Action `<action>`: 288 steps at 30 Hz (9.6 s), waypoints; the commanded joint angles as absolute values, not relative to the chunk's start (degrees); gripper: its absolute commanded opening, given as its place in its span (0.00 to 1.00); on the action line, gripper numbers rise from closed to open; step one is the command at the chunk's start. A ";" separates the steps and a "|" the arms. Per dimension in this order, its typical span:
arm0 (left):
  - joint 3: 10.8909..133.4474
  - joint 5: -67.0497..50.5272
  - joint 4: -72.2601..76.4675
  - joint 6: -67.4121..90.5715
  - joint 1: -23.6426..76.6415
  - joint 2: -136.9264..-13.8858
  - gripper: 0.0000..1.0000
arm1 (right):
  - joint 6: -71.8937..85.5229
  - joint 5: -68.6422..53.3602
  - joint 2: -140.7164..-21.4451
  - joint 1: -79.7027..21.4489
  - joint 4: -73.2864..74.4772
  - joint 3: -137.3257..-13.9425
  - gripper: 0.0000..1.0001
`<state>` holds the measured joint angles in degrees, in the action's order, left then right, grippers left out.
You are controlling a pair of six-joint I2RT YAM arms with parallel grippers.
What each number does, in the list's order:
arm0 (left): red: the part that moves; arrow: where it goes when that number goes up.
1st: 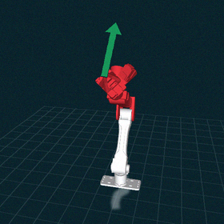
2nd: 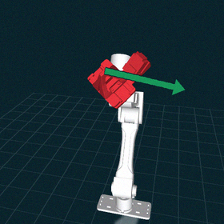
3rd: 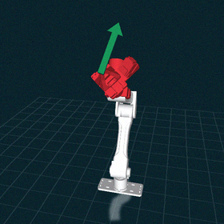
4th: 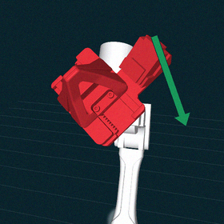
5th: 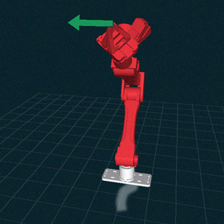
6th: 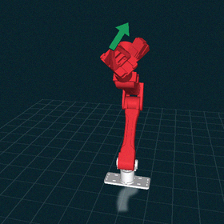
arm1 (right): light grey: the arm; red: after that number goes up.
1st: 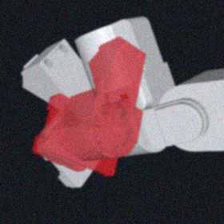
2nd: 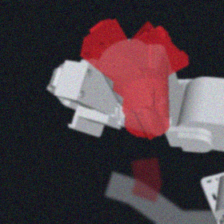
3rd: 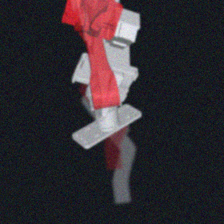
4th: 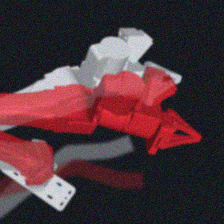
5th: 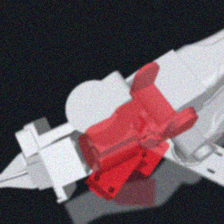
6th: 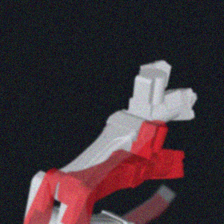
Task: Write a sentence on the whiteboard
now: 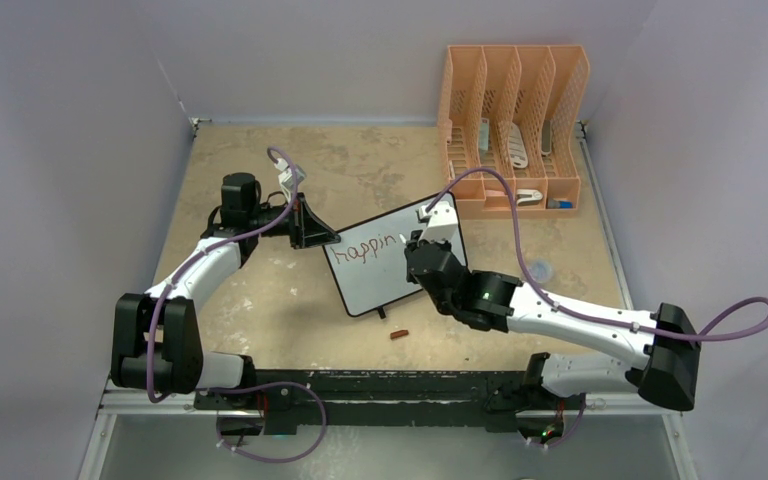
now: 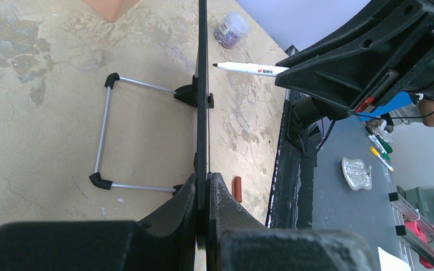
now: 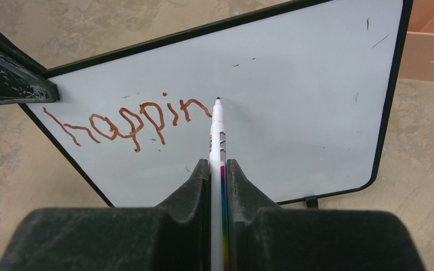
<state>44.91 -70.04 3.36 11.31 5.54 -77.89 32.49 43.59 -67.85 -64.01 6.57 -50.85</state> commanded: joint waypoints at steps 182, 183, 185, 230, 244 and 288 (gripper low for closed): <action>45.43 -69.08 0.97 9.49 6.86 -79.54 0.00 | 28.62 41.11 -63.12 -58.78 0.26 -47.81 0.00; 45.42 -69.07 0.97 9.49 6.86 -79.54 0.00 | 28.64 41.16 -63.25 -58.74 0.26 -47.88 0.00; 45.32 -69.16 0.97 9.49 6.86 -79.54 0.00 | 28.57 41.10 -63.47 -58.61 0.26 -47.90 0.00; 45.54 -68.66 0.53 9.05 7.29 -79.36 0.00 | 27.82 35.36 -66.12 -57.06 0.92 -48.12 0.00; 45.57 -68.55 0.26 8.88 7.29 -79.28 0.00 | 31.07 39.36 -64.63 -57.04 7.19 -47.16 0.00; 45.76 -68.38 0.14 8.70 7.29 -79.41 0.00 | 29.78 40.19 -60.24 -54.83 5.52 -47.14 0.00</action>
<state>45.45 -69.19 2.39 11.29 6.04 -78.39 30.39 37.91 -60.38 -55.70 7.38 -46.85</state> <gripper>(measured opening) 0.034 0.120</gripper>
